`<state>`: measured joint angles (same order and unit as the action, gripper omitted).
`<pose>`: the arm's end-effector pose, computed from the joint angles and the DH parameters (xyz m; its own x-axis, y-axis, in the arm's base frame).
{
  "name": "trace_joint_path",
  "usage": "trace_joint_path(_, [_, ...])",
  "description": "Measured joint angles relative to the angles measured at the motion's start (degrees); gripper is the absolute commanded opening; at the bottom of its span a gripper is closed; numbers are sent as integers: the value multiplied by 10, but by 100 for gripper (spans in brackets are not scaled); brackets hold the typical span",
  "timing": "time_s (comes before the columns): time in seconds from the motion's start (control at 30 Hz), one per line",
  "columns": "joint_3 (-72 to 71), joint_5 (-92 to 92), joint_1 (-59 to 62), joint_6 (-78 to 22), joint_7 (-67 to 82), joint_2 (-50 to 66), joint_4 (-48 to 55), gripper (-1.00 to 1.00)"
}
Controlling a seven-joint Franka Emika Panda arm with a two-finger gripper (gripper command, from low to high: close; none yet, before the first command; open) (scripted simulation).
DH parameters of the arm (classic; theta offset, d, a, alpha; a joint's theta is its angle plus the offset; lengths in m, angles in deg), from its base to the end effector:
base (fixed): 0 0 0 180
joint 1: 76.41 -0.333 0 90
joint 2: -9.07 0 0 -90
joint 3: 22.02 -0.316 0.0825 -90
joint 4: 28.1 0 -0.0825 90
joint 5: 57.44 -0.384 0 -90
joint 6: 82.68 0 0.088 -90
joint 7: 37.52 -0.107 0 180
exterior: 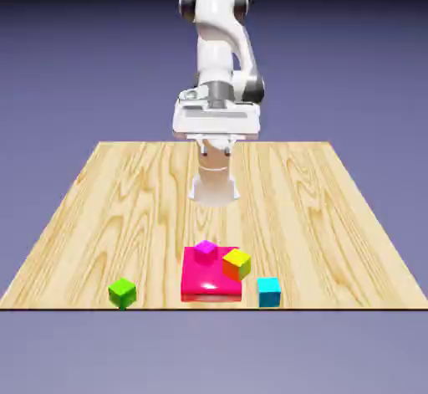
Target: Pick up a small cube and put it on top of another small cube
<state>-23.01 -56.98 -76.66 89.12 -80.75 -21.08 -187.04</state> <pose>0.4009 0.0094 0.4532 0.5492 -0.6643 0.5071 -0.4829 -0.7475 -0.4562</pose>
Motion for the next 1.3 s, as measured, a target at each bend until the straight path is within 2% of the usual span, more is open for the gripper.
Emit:
trace_joint_path(1.1, [-271,125,122,-604,-210,685,564,0])
trace_joint_path(1.17, [-274,127,124,-612,-213,694,571,0])
trace_joint_path(1.27, [-257,148,116,-538,-225,735,535,0])
trace_joint_path(1.3, [-255,150,116,-531,-226,739,531,-100])
